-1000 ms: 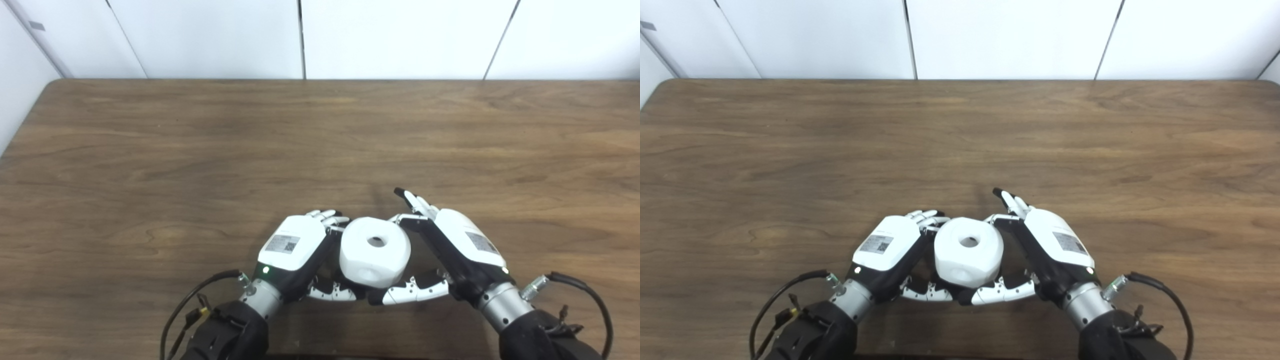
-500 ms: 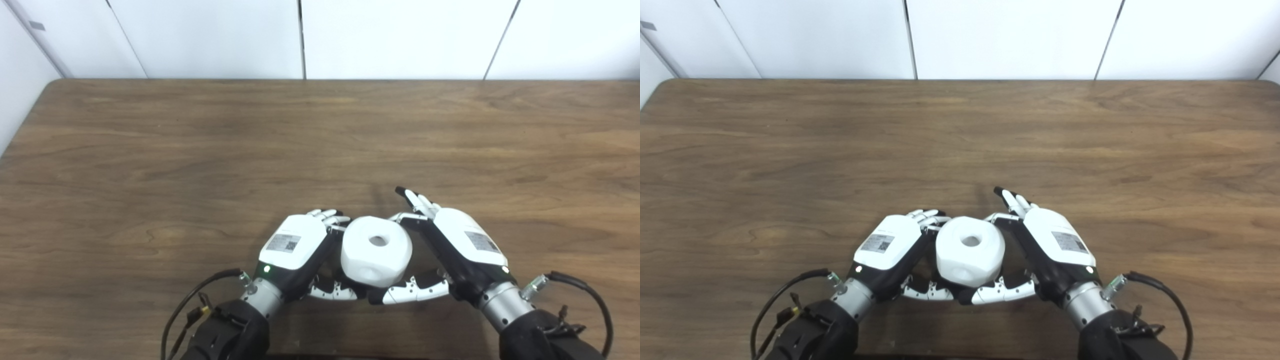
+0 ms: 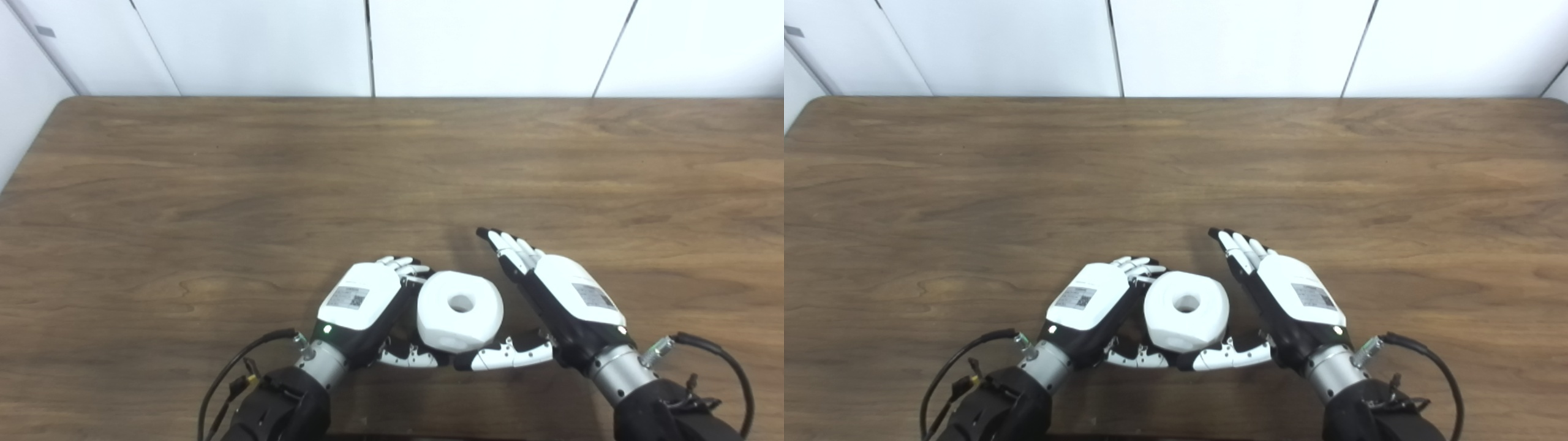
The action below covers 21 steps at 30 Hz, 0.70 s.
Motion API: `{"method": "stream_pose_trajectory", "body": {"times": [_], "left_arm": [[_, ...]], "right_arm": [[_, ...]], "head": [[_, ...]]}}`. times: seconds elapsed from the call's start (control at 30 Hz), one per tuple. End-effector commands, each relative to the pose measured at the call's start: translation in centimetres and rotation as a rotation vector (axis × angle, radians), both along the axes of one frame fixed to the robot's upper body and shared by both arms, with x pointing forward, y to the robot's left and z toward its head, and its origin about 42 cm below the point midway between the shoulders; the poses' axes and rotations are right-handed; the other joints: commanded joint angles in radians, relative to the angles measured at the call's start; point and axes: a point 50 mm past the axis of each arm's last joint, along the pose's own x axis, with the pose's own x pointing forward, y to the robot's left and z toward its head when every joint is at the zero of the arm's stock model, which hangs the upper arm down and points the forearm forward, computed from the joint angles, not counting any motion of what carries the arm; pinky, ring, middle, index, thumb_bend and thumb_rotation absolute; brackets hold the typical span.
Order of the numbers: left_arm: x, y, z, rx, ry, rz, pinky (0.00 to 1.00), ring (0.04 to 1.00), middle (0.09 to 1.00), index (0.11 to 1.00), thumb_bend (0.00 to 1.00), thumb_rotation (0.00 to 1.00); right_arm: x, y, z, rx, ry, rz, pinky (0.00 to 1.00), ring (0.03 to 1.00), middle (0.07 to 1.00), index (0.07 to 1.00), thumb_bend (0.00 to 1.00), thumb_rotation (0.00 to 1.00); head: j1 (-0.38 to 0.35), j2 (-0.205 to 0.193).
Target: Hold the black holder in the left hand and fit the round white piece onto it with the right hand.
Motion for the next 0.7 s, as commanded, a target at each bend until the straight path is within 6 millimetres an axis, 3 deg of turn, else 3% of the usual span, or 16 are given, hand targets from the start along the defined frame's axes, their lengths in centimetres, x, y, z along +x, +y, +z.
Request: {"method": "stream_pose_trajectory", "body": {"times": [0.0, 0.3, 0.47, 0.67], "left_arm": [[-0.4, 0.3, -2.1, 0.064, 0.136, 0.003, 0.89, 0.892, 0.825, 0.488, 0.52, 0.05], [-0.4, 0.3, -2.1, 0.065, 0.134, 0.004, 0.89, 0.894, 0.826, 0.488, 0.52, 0.05], [-0.2, 0.4, -2.2, 0.064, 0.120, 0.009, 0.87, 0.885, 0.819, 0.488, 0.52, 0.05], [-0.1, 0.7, -2.2, 0.068, 0.116, 0.017, 0.87, 0.881, 0.817, 0.488, 0.52, 0.05]], "right_arm": [[0.2, 0.4, 1.2, 0.010, -0.072, 0.014, 1.00, 1.000, 1.000, 1.000, 1.00, 0.53], [0.2, 0.1, 2.0, 0.026, -0.050, 0.015, 1.00, 1.000, 1.000, 1.000, 1.00, 0.55], [-0.1, -0.9, 4.2, 0.073, -0.064, 0.036, 1.00, 1.000, 1.000, 1.000, 1.00, 0.54], [0.5, -1.4, 5.2, 0.068, -0.108, 0.054, 1.00, 1.000, 1.000, 1.000, 1.00, 0.54]], "head": [[0.000, 0.001], [0.002, 0.000], [0.001, -0.001], [0.001, -0.002]]}}
